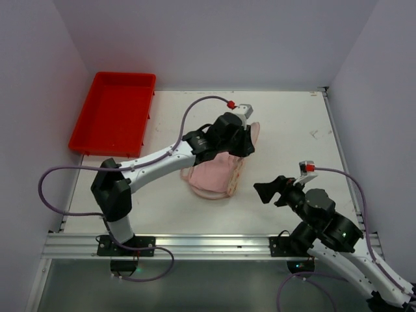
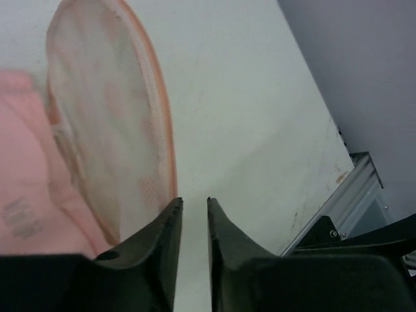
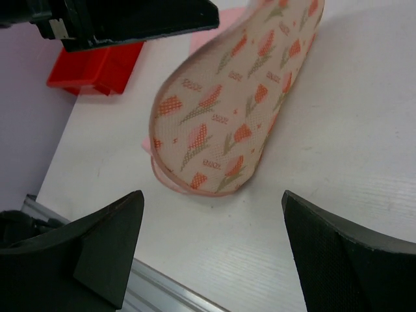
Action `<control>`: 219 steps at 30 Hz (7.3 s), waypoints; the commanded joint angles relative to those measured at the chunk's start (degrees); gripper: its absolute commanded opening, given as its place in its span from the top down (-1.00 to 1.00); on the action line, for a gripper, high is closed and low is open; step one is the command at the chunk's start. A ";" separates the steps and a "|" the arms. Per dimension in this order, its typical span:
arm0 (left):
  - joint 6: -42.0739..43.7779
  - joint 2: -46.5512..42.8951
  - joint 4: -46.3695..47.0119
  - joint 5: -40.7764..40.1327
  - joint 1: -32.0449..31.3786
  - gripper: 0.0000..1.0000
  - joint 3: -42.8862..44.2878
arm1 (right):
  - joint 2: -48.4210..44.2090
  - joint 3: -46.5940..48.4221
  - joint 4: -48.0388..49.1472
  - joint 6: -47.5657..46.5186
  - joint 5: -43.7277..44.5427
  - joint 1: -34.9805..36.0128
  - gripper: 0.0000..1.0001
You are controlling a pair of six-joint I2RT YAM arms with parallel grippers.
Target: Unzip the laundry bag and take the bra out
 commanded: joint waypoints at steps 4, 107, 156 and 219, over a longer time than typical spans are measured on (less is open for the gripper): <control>-2.47 10.70 1.93 7.01 -5.72 -0.16 12.19 | -12.30 1.46 -6.36 3.55 8.17 -0.06 -0.76; 5.09 -21.10 -5.10 -1.05 13.95 1.00 -9.95 | 6.85 -6.72 8.22 8.39 -2.64 -0.06 -0.78; 21.40 -2.01 -8.70 2.41 58.81 -0.99 8.01 | 31.12 2.51 16.93 2.59 -8.89 0.03 -0.77; 30.65 -19.38 -12.72 -2.25 29.50 1.00 5.14 | 2.01 -6.02 0.84 8.93 1.67 -1.55 -0.80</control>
